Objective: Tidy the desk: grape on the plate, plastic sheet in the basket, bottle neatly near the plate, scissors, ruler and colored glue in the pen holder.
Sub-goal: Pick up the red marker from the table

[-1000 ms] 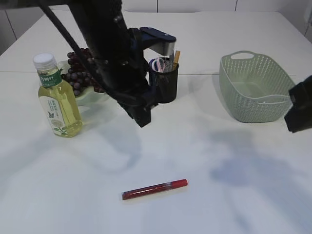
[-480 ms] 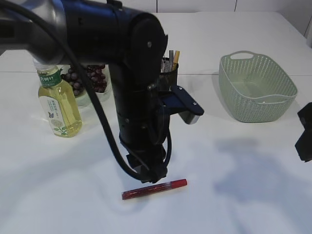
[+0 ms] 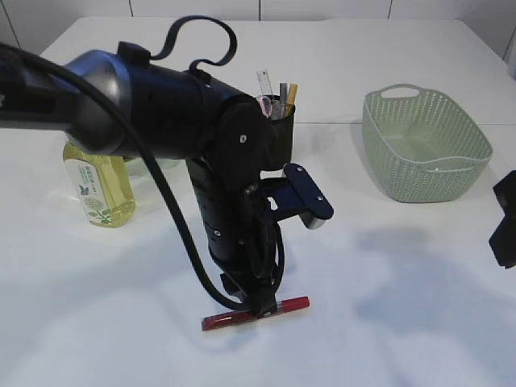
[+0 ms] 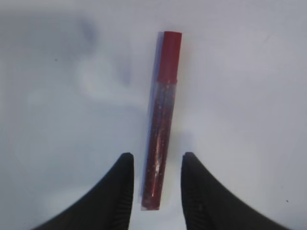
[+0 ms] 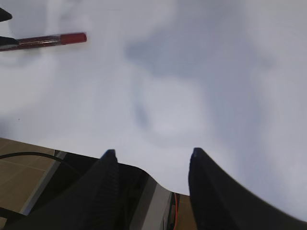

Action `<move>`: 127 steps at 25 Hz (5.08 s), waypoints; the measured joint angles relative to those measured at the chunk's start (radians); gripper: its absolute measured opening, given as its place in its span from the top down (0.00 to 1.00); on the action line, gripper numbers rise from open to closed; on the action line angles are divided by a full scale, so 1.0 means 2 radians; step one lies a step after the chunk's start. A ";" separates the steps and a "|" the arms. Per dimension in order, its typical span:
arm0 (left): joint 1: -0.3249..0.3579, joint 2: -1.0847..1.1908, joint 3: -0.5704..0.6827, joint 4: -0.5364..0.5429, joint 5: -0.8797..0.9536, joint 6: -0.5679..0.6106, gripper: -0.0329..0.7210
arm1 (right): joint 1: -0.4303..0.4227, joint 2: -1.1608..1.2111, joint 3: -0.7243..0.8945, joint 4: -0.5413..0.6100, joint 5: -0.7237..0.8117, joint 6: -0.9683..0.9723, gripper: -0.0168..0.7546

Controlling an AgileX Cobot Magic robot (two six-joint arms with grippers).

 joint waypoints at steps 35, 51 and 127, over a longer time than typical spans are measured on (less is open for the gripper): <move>0.000 0.057 0.000 -0.023 -0.012 0.014 0.63 | 0.000 0.000 0.000 -0.005 0.000 -0.009 0.48; 0.000 0.057 0.000 -0.023 -0.025 0.015 0.63 | 0.000 0.000 0.000 -0.005 0.000 -0.009 0.48; 0.079 -0.082 0.136 -0.215 -0.257 -0.061 0.87 | 0.000 0.000 0.000 -0.007 0.001 -0.012 0.48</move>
